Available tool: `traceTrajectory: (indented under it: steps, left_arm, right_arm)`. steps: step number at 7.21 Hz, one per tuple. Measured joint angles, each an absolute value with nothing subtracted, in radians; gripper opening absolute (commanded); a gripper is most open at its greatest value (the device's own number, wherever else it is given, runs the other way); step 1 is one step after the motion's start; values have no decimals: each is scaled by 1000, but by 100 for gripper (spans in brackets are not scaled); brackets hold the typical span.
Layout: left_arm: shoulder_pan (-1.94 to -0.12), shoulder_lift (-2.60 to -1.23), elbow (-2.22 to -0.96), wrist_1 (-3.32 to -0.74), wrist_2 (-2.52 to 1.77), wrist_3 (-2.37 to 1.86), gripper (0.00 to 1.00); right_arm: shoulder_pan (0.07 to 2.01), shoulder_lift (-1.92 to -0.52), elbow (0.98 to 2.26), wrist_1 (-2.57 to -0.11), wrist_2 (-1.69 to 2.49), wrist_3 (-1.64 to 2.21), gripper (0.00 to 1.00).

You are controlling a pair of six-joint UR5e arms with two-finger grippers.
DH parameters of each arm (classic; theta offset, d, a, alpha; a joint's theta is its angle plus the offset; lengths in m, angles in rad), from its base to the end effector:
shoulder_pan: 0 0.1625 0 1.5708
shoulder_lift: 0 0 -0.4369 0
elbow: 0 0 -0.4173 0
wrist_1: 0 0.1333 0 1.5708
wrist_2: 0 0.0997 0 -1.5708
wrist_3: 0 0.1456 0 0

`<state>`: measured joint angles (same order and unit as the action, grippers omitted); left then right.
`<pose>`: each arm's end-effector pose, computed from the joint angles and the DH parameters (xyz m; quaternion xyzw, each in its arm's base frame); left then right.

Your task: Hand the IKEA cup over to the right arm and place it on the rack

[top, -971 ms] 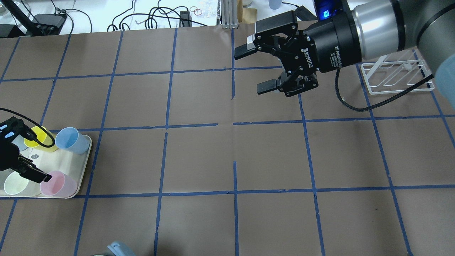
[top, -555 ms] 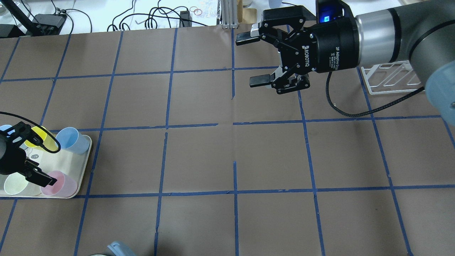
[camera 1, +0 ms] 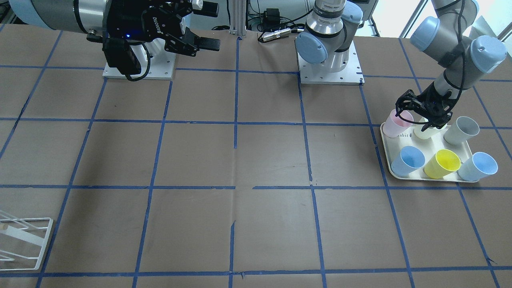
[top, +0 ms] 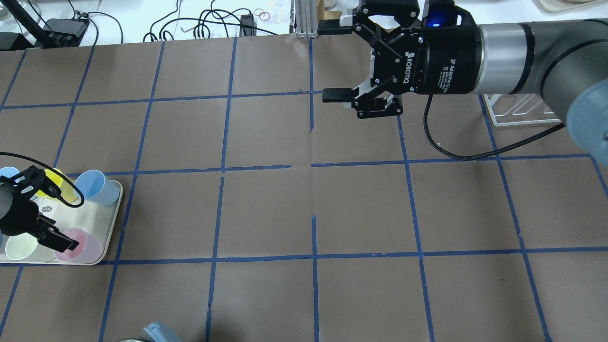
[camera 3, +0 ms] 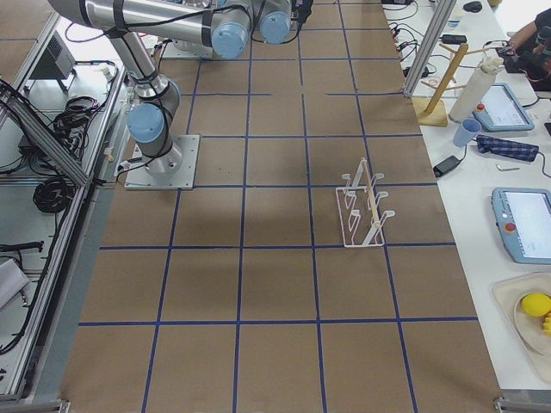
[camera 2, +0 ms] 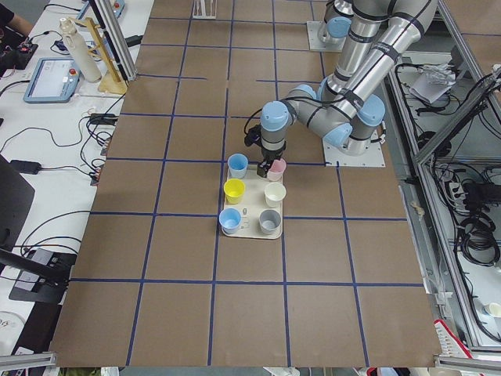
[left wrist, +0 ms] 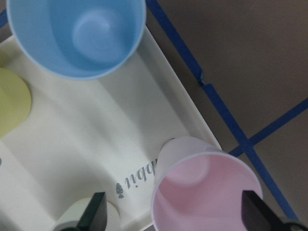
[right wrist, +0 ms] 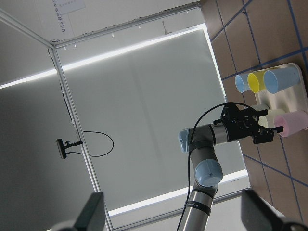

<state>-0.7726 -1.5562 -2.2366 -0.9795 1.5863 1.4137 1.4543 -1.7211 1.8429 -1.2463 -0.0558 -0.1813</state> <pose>0.2067 -0.3844 0.1951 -0.3030 -0.9525 -0.0204 0.0233 0.2262 -0.4647 0.4934 0.1290 0.7131 0.0596 0.6865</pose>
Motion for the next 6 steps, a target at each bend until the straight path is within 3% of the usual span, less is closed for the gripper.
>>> traceTrajectory:
  steps: [3, 6]
  left_arm:
    - [-772, -1574, -2238, -954, 1587, 1418, 70]
    - [-772, -1576, -2241, -954, 1588, 1416, 17]
  right_arm:
    - [1455, -1721, 1873, -1222, -44, -282, 100]
    - [1456, -1720, 1894, -1222, 6, -351, 100]
